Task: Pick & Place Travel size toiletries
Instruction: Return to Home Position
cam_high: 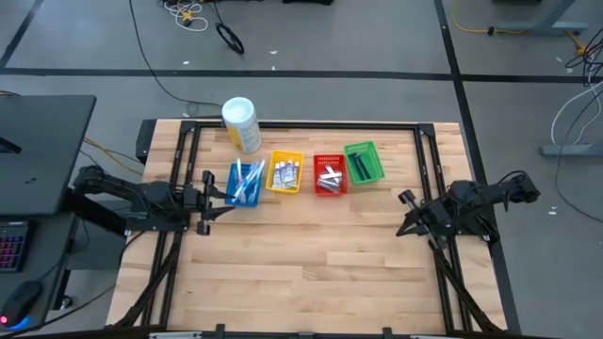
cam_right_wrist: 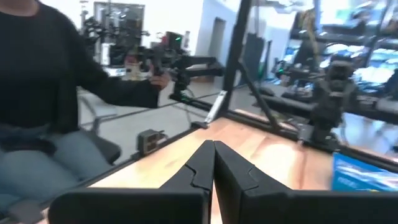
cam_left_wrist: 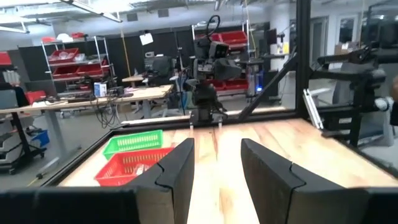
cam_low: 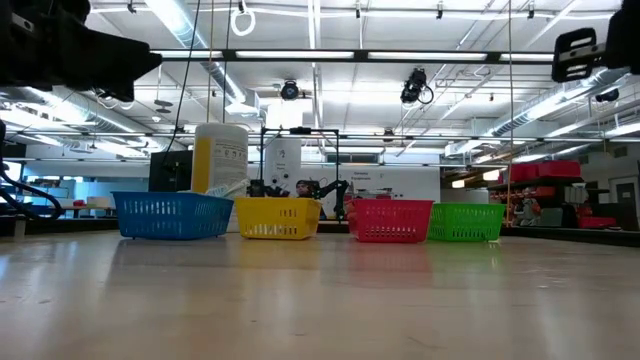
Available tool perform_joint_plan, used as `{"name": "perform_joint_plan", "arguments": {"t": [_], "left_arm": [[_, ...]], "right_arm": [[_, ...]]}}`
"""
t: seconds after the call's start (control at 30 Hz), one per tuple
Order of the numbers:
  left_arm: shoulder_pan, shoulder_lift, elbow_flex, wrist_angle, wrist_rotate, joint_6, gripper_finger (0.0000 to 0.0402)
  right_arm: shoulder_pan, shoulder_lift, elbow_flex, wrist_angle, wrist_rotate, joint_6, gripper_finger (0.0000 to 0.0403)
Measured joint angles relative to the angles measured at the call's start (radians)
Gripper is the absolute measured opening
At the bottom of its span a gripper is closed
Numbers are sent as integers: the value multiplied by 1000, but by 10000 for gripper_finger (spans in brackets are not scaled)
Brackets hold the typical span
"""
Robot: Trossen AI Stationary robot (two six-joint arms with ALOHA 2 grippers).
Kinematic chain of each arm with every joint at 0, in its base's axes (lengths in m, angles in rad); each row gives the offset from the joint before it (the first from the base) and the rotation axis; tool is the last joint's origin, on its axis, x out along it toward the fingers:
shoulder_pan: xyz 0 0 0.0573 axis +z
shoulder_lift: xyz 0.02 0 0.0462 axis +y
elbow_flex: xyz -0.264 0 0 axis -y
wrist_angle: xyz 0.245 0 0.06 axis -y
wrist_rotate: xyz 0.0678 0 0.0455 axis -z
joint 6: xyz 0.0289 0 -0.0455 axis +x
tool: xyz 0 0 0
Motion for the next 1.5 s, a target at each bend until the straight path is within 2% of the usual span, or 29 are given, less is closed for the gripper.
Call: {"name": "perform_joint_plan", "arguments": {"t": [0.17,0.3,0.47,0.6,1.5], "left_arm": [[0,0,0,-10,-1,10,138],[0,0,0,-23,-1,0,138],[0,0,0,-34,-8,4,139],[0,0,0,-33,-8,-54,139],[0,0,-1,-30,-8,-72,139]], "right_arm": [[0,0,-97,126,32,9,15],[-1,3,-96,145,48,32,15],[-1,4,-96,125,184,46,15],[-2,4,-96,120,246,78,15],[-2,4,-96,120,249,80,15]]}}
